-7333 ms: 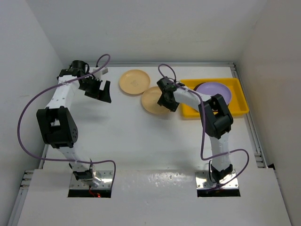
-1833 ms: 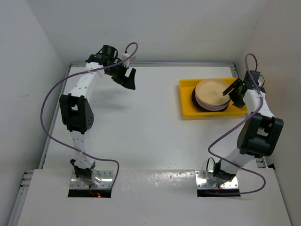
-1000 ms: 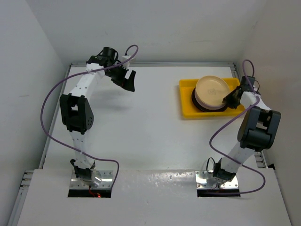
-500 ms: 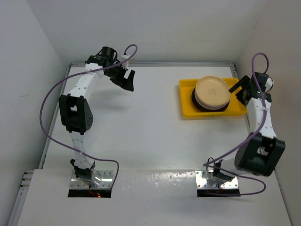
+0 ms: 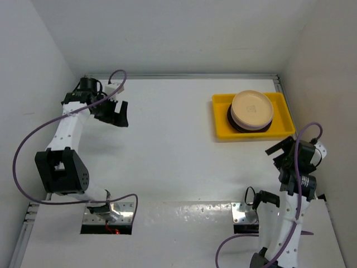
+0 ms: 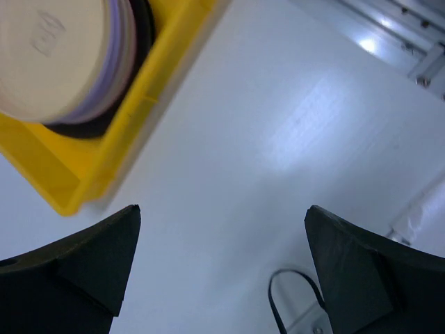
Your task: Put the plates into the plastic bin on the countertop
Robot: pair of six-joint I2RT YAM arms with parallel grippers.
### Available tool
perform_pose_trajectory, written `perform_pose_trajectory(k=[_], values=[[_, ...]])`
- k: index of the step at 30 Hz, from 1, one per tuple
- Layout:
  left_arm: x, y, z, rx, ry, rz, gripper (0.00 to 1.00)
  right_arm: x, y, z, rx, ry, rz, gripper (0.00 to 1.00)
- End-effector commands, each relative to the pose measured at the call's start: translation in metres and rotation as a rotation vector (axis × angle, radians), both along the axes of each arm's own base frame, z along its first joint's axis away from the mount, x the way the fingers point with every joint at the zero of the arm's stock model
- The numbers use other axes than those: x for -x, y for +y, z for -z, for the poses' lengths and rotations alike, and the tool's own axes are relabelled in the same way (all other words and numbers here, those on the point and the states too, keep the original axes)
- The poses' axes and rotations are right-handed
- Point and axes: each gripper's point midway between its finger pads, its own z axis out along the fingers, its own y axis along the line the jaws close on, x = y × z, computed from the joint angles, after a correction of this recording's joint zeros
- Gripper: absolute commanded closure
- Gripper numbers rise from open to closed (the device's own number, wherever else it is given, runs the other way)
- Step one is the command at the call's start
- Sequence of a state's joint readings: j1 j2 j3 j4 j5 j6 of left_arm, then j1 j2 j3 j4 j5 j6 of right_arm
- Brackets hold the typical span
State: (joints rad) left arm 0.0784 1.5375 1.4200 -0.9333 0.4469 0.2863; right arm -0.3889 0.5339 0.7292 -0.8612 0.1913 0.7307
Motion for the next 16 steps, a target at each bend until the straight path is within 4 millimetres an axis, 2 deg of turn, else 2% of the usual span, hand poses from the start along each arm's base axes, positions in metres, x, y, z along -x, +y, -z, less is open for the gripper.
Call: perform_pose_trajectory(k=[1, 2, 3, 8, 11, 16], values=[[0.012, 0.009, -0.009, -0.014, -0.054, -0.036, 0.0, 0.021, 0.019, 0.016, -0.07, 0.064, -0.034, 0.0], [0.02, 0.01, -0.003, -0.02, -0.038, -0.04, 0.0, 0.024, 0.022, 0.015, -0.068, 0.063, -0.047, 0.0], [0.026, 0.013, -0.009, -0.023, -0.062, -0.054, 0.0, 0.025, 0.024, 0.01, -0.064, 0.053, -0.055, 0.0], [0.048, 0.019, -0.01, -0.039, -0.086, -0.073, 0.0, 0.023, 0.028, -0.003, -0.029, 0.02, -0.107, 0.0], [0.056, 0.019, -0.013, -0.049, -0.105, -0.079, 0.0, 0.021, 0.03, -0.009, -0.016, 0.003, -0.126, 0.0], [0.063, 0.018, -0.019, -0.051, -0.127, -0.079, 0.0, 0.021, 0.031, -0.006, -0.013, -0.002, -0.132, 0.0]])
